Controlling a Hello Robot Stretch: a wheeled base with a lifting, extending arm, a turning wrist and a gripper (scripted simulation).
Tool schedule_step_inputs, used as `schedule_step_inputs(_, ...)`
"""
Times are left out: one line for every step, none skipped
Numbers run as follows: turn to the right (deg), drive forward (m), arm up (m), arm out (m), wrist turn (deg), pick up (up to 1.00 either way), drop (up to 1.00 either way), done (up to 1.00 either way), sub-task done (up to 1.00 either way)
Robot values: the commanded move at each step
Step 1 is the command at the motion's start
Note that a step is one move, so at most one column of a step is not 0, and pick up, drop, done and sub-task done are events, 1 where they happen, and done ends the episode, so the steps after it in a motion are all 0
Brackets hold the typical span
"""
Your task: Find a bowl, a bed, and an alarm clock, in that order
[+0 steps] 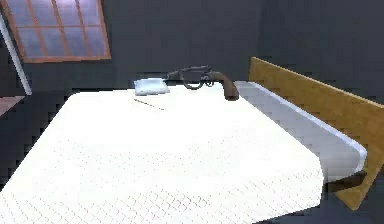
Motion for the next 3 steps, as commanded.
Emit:
schedule_step_inputs(0.0, 0.00, 0.00, 0.00, 0.0, 0.00, 0.00, 0.00, 1.00)
schedule_step_inputs(45.0, 0.00, 0.00, 0.00, 0.0, 0.00, 0.00, 0.00, 0.00)
schedule_step_inputs(45.0, 0.00, 0.00, 0.00, 0.0, 0.00, 0.00, 0.00, 0.00)
